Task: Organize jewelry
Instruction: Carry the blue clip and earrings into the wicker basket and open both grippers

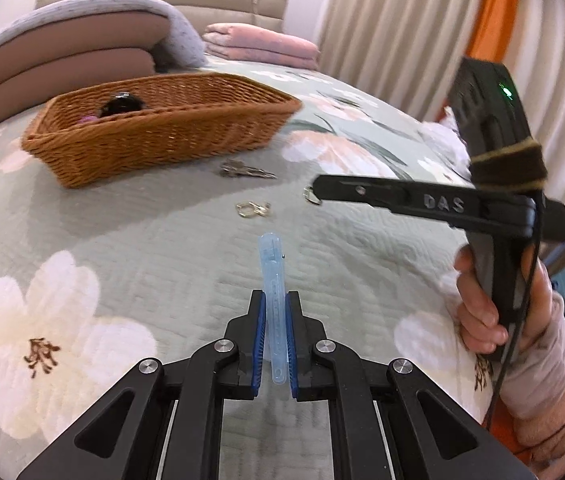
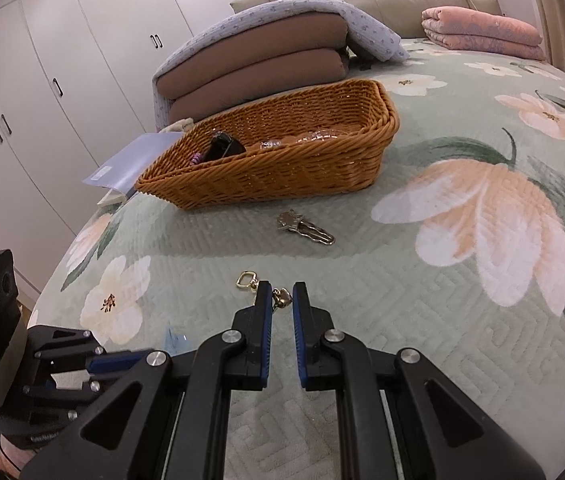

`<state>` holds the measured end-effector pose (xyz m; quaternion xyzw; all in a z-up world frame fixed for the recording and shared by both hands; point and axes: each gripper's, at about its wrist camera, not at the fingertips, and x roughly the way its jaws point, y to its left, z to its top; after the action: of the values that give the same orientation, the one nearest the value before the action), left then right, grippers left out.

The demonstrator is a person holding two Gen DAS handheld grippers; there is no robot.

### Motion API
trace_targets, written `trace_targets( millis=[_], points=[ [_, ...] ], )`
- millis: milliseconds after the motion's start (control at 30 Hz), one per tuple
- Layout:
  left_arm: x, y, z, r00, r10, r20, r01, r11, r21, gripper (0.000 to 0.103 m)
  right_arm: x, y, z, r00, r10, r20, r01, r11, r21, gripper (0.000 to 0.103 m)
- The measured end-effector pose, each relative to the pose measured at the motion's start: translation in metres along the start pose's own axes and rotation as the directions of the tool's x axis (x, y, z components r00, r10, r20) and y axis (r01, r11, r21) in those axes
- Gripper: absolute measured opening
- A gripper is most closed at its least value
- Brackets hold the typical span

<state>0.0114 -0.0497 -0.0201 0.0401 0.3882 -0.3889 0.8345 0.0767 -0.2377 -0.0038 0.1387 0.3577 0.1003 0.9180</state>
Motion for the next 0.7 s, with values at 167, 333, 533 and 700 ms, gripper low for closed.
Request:
trace_targets(
  millis=[167,333,533,700],
  points=[
    [-0.012,-0.001,0.005,0.998,0.031,0.061,-0.031,1.000,0.001,0.010,-0.011,0.007,0.001,0.999,-0.008,0.045,0.009,1.000,-0.026,0.012],
    [-0.027,-0.006,0.031,0.992,0.077,0.103,-0.079,0.997,0.016,0.010,-0.029,0.024,0.019,0.991,-0.091,0.095,0.098,0.992,-0.077,0.012],
    [-0.055,0.007,0.115,0.965,0.122,0.233,-0.122,0.992,-0.018,0.010,-0.049,0.037,0.074,0.973,-0.114,0.203,0.135,0.986,-0.094,0.012],
    [-0.037,0.029,0.166,0.935,0.159,0.318,-0.143,0.987,-0.076,0.010,-0.032,0.025,0.130,0.949,-0.093,0.302,0.111,0.993,-0.044,0.012]
  ],
)
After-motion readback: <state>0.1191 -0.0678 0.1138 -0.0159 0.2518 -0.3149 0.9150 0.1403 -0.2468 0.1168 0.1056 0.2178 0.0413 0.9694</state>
